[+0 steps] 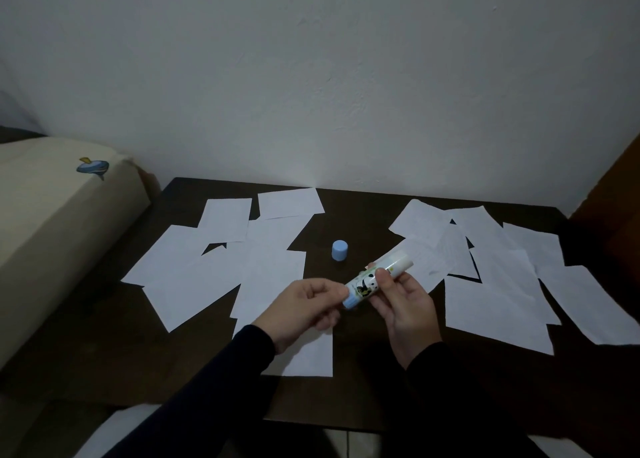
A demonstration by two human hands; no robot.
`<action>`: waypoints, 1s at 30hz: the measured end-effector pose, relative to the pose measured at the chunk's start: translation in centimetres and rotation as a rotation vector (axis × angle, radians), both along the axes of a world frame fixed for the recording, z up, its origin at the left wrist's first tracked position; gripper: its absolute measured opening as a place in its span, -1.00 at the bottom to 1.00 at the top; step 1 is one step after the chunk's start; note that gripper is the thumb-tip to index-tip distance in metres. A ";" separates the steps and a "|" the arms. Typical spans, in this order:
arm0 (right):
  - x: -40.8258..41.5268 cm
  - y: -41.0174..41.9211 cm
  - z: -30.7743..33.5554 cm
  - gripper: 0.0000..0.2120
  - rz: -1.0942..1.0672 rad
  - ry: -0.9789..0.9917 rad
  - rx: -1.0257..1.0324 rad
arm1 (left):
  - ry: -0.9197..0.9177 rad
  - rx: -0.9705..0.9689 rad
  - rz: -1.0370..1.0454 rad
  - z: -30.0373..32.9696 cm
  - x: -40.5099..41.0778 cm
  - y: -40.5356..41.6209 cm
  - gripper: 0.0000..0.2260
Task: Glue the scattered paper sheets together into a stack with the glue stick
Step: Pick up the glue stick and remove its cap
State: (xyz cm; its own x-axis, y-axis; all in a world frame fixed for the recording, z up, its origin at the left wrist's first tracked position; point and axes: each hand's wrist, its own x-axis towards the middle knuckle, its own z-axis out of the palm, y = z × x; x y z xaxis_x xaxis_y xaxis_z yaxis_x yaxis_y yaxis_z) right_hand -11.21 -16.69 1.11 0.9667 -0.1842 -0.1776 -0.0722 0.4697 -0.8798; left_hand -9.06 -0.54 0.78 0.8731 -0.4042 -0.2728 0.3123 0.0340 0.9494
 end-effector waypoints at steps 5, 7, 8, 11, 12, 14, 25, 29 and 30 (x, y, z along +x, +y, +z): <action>0.1 0.0 0.2 -0.51 -0.013 0.009 -0.004 | -0.131 0.043 0.071 -0.2 0.0 -0.1 -0.72; 0.0 0.0 0.2 -0.54 -0.018 0.007 0.008 | -0.051 0.029 0.030 -0.1 0.1 0.0 -0.66; 0.0 0.0 0.2 -0.55 -0.018 0.005 0.013 | -0.007 0.026 -0.007 0.0 0.0 0.0 -0.63; -0.1 -0.1 0.2 -0.56 -0.014 0.013 0.019 | 0.140 -0.052 -0.078 0.1 -0.1 -0.3 -0.65; -0.2 -0.1 0.3 -0.56 -0.010 0.011 0.019 | 0.165 -0.082 -0.082 0.0 -0.1 -0.4 -0.68; -0.3 -0.1 0.4 -0.56 0.002 -0.001 0.019 | 0.116 -0.087 -0.084 -0.1 -0.2 -0.4 -0.74; 0.0 -0.2 0.5 -0.48 -0.010 -0.008 0.070 | 0.081 -0.033 -0.043 -0.1 -0.2 -0.5 -0.64; 0.1 -0.1 0.6 -0.55 0.007 -0.018 0.059 | -0.060 0.014 0.004 -0.2 -0.1 -0.5 -0.80; 0.1 -0.1 0.6 -0.56 0.010 -0.017 0.059 | -0.100 0.021 0.039 -0.3 0.0 -0.4 -0.80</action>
